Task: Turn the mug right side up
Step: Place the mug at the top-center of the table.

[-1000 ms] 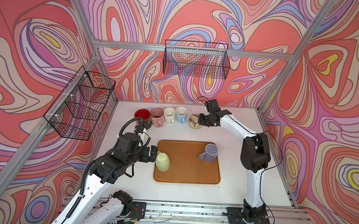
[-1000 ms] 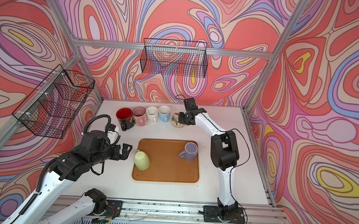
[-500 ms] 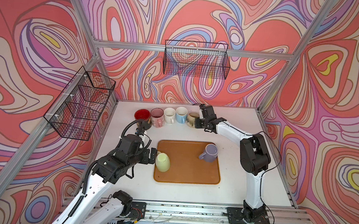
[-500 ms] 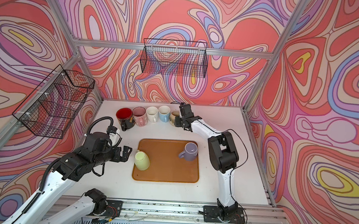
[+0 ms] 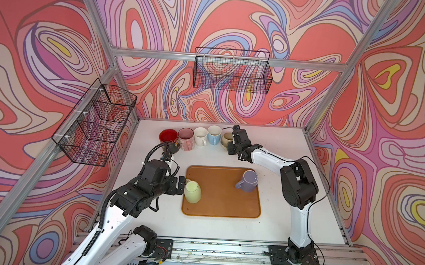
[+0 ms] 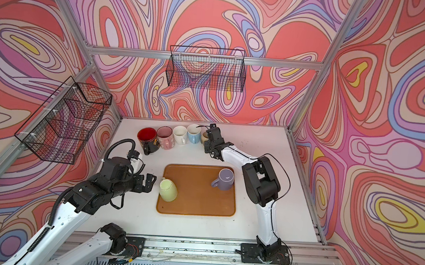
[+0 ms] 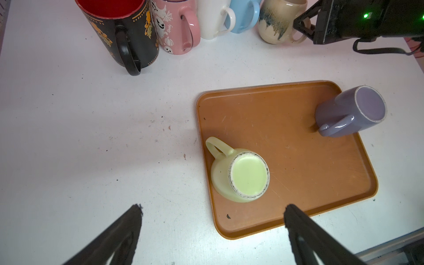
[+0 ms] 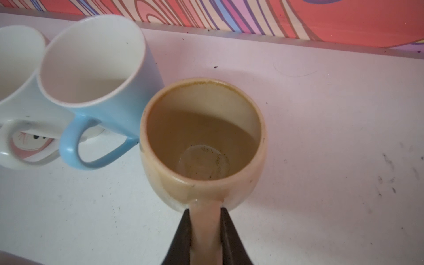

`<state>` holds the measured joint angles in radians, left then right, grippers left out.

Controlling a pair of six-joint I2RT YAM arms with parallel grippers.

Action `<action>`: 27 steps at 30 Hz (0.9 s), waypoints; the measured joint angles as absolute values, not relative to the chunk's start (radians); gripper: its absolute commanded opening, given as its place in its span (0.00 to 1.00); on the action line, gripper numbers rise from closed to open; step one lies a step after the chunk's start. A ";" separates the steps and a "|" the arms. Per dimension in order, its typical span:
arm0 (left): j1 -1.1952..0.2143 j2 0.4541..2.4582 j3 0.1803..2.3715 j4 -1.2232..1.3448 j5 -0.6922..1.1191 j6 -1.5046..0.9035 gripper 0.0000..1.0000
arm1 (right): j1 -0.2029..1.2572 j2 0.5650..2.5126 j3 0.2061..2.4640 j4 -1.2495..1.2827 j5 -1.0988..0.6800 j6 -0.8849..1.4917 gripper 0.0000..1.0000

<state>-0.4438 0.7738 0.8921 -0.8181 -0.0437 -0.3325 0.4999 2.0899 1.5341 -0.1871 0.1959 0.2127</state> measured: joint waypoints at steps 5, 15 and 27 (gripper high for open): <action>-0.444 0.774 0.892 -0.818 -0.043 -0.332 1.00 | 0.500 2.099 1.534 -0.174 0.218 0.201 0.00; -0.444 0.776 0.892 -0.810 0.004 -0.303 1.00 | 0.493 2.114 1.535 -0.170 0.161 0.204 0.16; -0.459 0.937 0.934 -0.732 0.195 -0.234 0.95 | 0.492 2.064 1.473 -0.165 0.102 0.240 0.48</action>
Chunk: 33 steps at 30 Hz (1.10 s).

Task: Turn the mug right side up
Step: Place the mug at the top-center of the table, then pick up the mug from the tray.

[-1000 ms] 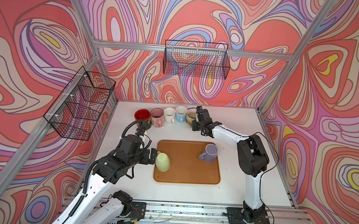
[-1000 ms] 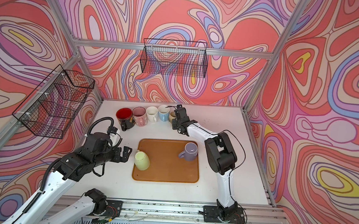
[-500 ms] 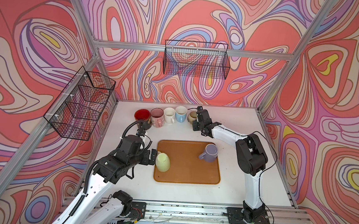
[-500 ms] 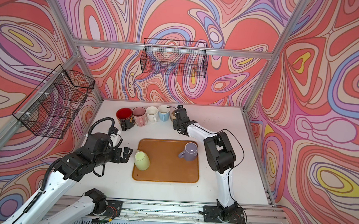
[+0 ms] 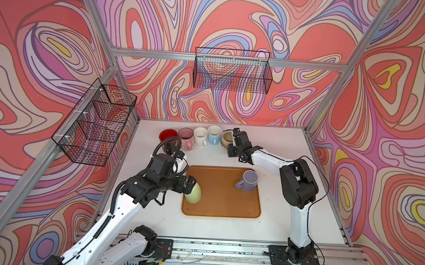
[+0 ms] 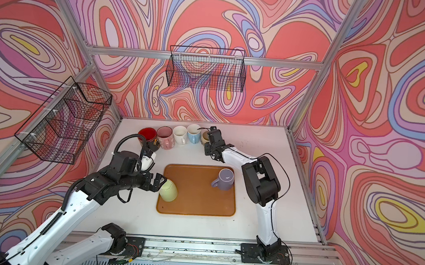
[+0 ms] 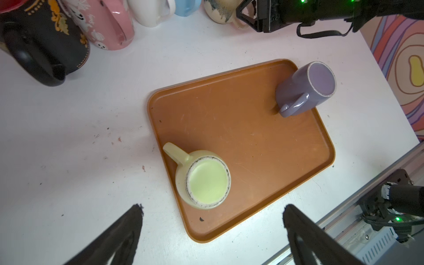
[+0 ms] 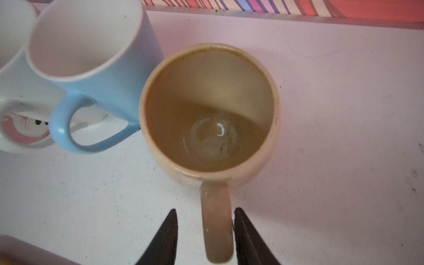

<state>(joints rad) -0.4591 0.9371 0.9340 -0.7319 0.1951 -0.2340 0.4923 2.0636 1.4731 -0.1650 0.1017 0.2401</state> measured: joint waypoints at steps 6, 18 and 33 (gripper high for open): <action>-0.563 1.069 1.036 -0.704 0.201 -0.171 0.89 | 0.488 1.883 1.378 -0.157 0.065 0.271 0.55; -0.724 1.338 1.214 -0.679 0.165 -0.020 0.75 | 0.163 1.430 0.893 0.003 -0.288 0.595 0.56; -0.913 1.781 1.504 -0.676 0.050 0.104 0.71 | -0.033 1.209 0.565 0.076 -0.567 0.804 0.56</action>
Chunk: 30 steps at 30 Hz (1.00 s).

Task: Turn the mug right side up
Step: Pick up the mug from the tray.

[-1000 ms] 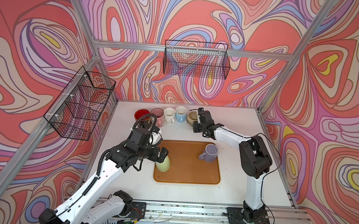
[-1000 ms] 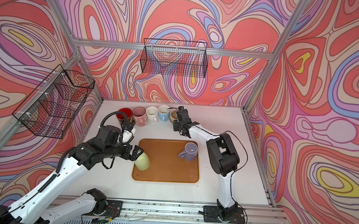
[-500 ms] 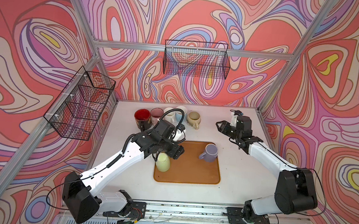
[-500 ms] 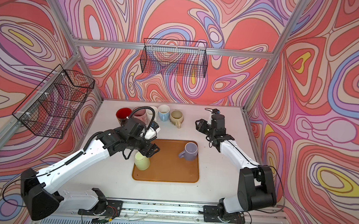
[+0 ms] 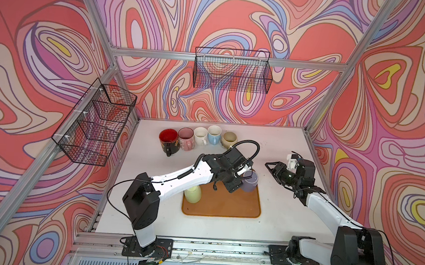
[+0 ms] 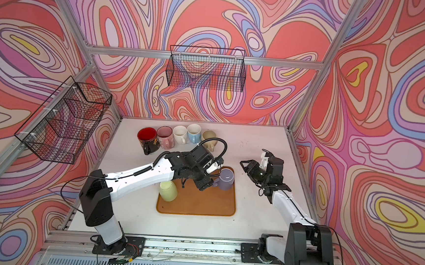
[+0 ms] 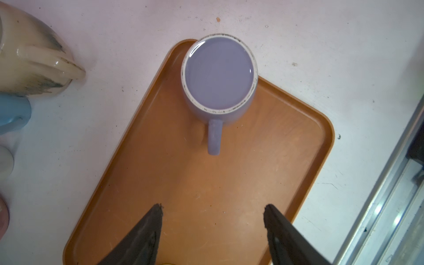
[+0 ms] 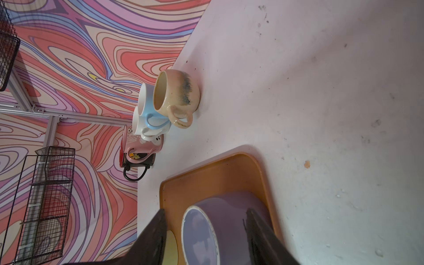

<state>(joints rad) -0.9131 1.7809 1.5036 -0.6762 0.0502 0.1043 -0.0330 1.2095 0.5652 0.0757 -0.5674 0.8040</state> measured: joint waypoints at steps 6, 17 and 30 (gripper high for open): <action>-0.916 1.897 1.600 -0.676 0.047 0.113 0.69 | -0.056 1.208 0.520 0.075 -0.586 0.810 0.56; -0.916 2.034 1.646 -0.676 0.043 0.121 0.62 | -0.073 1.178 0.511 0.054 -0.605 0.803 0.56; -0.916 2.091 1.688 -0.677 0.039 0.128 0.35 | -0.073 1.165 0.511 0.035 -0.611 0.798 0.56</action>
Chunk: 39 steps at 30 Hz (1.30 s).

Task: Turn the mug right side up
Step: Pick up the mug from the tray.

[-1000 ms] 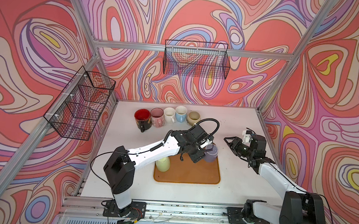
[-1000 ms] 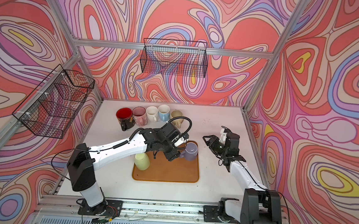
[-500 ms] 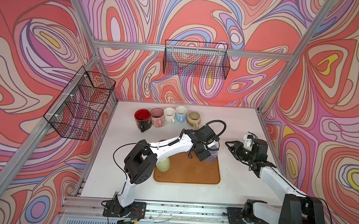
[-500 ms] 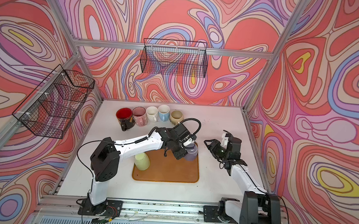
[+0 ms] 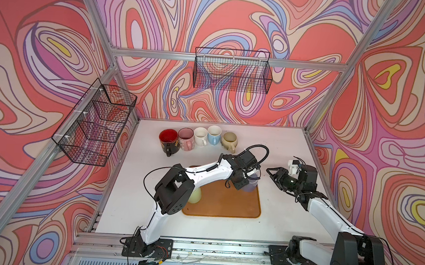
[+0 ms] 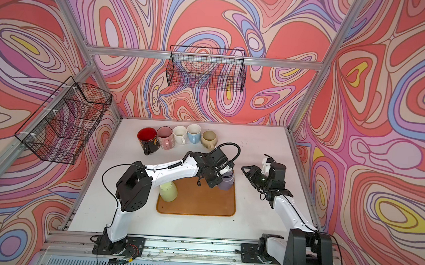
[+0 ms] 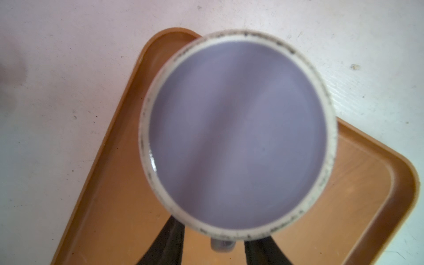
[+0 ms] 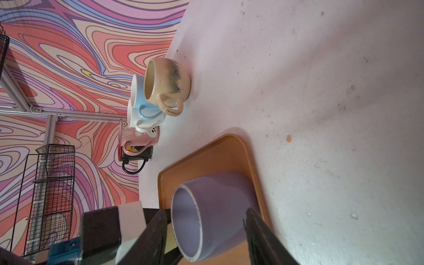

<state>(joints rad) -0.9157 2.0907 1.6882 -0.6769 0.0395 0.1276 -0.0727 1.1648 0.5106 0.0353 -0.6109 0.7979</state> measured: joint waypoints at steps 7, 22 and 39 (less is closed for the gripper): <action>-0.916 2.091 1.688 -0.679 0.040 0.128 0.29 | -0.073 1.156 0.511 0.033 -0.611 0.798 0.56; -0.916 2.081 1.684 -0.681 0.042 0.118 0.00 | -0.073 1.119 0.511 0.007 -0.617 0.796 0.56; -0.799 1.632 1.361 -0.599 0.226 -0.069 0.00 | -0.073 1.047 0.462 0.129 -0.763 0.808 0.58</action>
<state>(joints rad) -0.7986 1.6321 1.3613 -0.5991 0.2260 -0.0692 -0.0727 1.0466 0.4622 0.1287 -0.7628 0.8082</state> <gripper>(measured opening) 0.160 0.580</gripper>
